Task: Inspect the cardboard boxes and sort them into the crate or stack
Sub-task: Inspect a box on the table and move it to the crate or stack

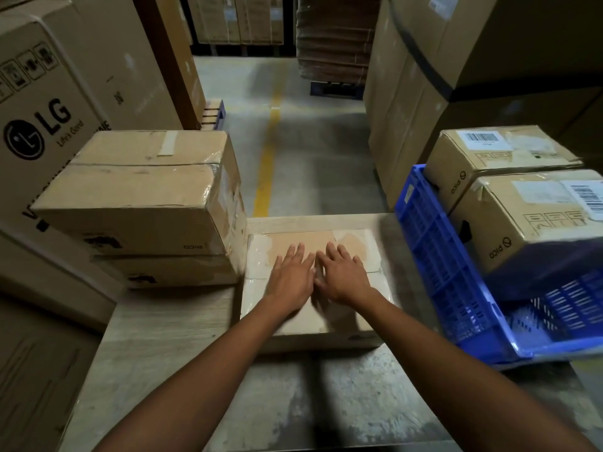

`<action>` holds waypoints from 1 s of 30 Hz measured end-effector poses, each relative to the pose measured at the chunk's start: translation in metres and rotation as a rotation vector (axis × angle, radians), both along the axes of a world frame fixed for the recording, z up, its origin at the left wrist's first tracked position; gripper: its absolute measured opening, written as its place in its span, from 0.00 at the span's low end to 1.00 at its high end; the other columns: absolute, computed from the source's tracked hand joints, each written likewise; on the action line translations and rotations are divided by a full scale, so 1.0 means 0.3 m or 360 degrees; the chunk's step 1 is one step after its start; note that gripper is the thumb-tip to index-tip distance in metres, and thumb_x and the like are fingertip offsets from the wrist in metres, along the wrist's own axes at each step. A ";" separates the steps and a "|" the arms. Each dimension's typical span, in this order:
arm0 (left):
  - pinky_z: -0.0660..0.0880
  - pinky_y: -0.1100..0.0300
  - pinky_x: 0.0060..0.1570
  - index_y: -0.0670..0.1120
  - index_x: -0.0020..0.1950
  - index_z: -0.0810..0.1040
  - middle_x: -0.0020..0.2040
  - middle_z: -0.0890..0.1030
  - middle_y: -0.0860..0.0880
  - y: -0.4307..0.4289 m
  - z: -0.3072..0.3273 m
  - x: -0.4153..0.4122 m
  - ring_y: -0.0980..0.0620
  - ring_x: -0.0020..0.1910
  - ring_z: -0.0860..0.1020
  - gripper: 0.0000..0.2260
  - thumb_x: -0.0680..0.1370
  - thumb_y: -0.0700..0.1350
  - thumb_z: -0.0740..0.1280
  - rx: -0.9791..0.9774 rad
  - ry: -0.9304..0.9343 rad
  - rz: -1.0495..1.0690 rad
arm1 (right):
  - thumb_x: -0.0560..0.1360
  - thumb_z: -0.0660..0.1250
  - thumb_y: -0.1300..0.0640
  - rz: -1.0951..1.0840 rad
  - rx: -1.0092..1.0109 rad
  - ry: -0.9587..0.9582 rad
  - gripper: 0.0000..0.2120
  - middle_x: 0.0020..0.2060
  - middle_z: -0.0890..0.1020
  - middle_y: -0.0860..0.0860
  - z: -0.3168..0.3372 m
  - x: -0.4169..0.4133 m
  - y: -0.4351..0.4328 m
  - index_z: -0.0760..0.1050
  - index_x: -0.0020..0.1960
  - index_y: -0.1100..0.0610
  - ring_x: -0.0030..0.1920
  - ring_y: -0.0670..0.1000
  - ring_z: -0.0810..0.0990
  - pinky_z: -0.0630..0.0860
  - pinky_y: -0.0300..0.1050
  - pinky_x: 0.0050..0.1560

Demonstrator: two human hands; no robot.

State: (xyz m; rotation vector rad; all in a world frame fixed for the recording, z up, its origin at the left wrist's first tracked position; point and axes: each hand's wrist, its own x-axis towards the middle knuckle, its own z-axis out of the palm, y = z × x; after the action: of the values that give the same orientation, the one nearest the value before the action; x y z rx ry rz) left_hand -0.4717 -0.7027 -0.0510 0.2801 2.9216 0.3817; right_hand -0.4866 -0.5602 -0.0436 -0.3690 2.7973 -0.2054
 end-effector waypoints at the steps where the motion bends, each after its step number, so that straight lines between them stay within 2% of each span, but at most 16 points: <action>1: 0.49 0.48 0.78 0.51 0.80 0.58 0.81 0.52 0.47 -0.003 0.002 0.030 0.47 0.80 0.49 0.22 0.85 0.50 0.50 0.0029 0.0009 -0.0025 | 0.83 0.52 0.41 0.0001 -0.0014 0.0058 0.28 0.80 0.56 0.55 -0.005 0.030 -0.002 0.59 0.79 0.51 0.80 0.58 0.53 0.59 0.62 0.75; 4: 0.50 0.51 0.78 0.50 0.80 0.60 0.81 0.55 0.49 -0.016 -0.005 0.121 0.49 0.80 0.51 0.21 0.85 0.49 0.50 0.0079 0.0034 -0.0069 | 0.83 0.52 0.44 0.0030 -0.0040 0.0218 0.23 0.77 0.64 0.54 -0.032 0.124 0.007 0.66 0.74 0.52 0.77 0.57 0.61 0.64 0.57 0.73; 6: 0.49 0.52 0.78 0.49 0.80 0.59 0.81 0.54 0.50 -0.018 -0.024 0.167 0.50 0.80 0.49 0.22 0.86 0.49 0.50 0.0055 0.0048 -0.0065 | 0.83 0.46 0.43 0.0053 -0.0037 0.0219 0.27 0.79 0.61 0.55 -0.061 0.177 0.014 0.63 0.77 0.53 0.79 0.57 0.57 0.59 0.57 0.76; 9: 0.46 0.52 0.78 0.49 0.80 0.57 0.82 0.51 0.50 -0.006 -0.043 0.185 0.50 0.80 0.47 0.22 0.86 0.49 0.50 0.0010 0.0026 -0.0040 | 0.77 0.31 0.39 0.0070 -0.0034 0.0153 0.38 0.81 0.53 0.55 -0.083 0.208 0.020 0.54 0.81 0.53 0.81 0.57 0.49 0.49 0.56 0.78; 13: 0.49 0.50 0.77 0.48 0.81 0.56 0.82 0.52 0.48 0.003 -0.034 0.168 0.48 0.80 0.48 0.22 0.85 0.47 0.50 -0.0087 0.0027 -0.0051 | 0.75 0.29 0.37 0.0086 -0.0065 0.0144 0.40 0.81 0.51 0.54 -0.084 0.195 0.035 0.52 0.82 0.52 0.81 0.55 0.48 0.48 0.55 0.78; 16: 0.51 0.51 0.77 0.47 0.80 0.59 0.81 0.55 0.48 0.008 -0.021 0.188 0.48 0.80 0.51 0.22 0.85 0.47 0.52 -0.0067 0.0048 -0.0064 | 0.79 0.37 0.38 0.0093 -0.0077 0.0116 0.35 0.81 0.54 0.54 -0.061 0.210 0.047 0.56 0.81 0.52 0.81 0.56 0.51 0.51 0.56 0.77; 18: 0.55 0.53 0.76 0.47 0.78 0.65 0.79 0.61 0.47 0.023 -0.005 0.223 0.48 0.79 0.56 0.21 0.84 0.46 0.54 0.0055 0.0077 -0.0060 | 0.80 0.43 0.43 0.0104 -0.0096 0.0131 0.29 0.78 0.64 0.55 -0.041 0.236 0.051 0.66 0.75 0.54 0.78 0.58 0.60 0.61 0.56 0.73; 20: 0.57 0.55 0.75 0.47 0.76 0.68 0.77 0.66 0.48 0.043 0.000 0.275 0.48 0.78 0.59 0.20 0.83 0.46 0.55 0.0168 0.0097 -0.0077 | 0.75 0.44 0.46 0.0131 -0.0165 0.0226 0.28 0.66 0.75 0.56 -0.021 0.285 0.051 0.75 0.63 0.56 0.67 0.60 0.72 0.71 0.54 0.62; 22: 0.58 0.56 0.75 0.46 0.74 0.71 0.76 0.68 0.48 0.054 -0.015 0.333 0.48 0.77 0.62 0.20 0.83 0.46 0.55 0.0229 0.0134 -0.0073 | 0.73 0.48 0.49 0.0135 -0.0234 0.0339 0.24 0.57 0.79 0.56 -0.031 0.349 0.062 0.78 0.56 0.57 0.59 0.60 0.77 0.74 0.53 0.53; 25: 0.61 0.53 0.74 0.45 0.70 0.76 0.72 0.73 0.46 0.058 -0.044 0.401 0.47 0.75 0.67 0.20 0.81 0.46 0.55 0.0285 0.0202 -0.0035 | 0.74 0.60 0.54 0.0133 -0.0216 0.0381 0.21 0.64 0.79 0.57 -0.065 0.439 0.092 0.78 0.64 0.59 0.65 0.61 0.77 0.76 0.54 0.62; 27: 0.64 0.51 0.73 0.44 0.68 0.78 0.70 0.75 0.46 0.063 -0.056 0.403 0.46 0.73 0.70 0.20 0.80 0.46 0.56 0.0267 0.0261 -0.0017 | 0.68 0.72 0.60 0.0121 -0.0257 0.0371 0.28 0.68 0.77 0.59 -0.086 0.469 0.109 0.76 0.69 0.60 0.69 0.62 0.75 0.75 0.57 0.67; 30: 0.64 0.51 0.72 0.44 0.69 0.77 0.71 0.75 0.45 0.078 -0.032 0.384 0.45 0.73 0.69 0.18 0.82 0.46 0.58 0.0181 0.0233 -0.0007 | 0.64 0.75 0.62 0.0123 -0.0325 0.0308 0.33 0.69 0.77 0.58 -0.087 0.450 0.128 0.76 0.69 0.59 0.69 0.62 0.75 0.74 0.57 0.67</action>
State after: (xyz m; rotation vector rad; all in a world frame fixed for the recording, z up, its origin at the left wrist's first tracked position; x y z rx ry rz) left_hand -0.3565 -0.6792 -0.0607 0.3440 3.0464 0.5503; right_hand -0.3515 -0.5218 -0.0698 -0.5718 2.9526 -0.4625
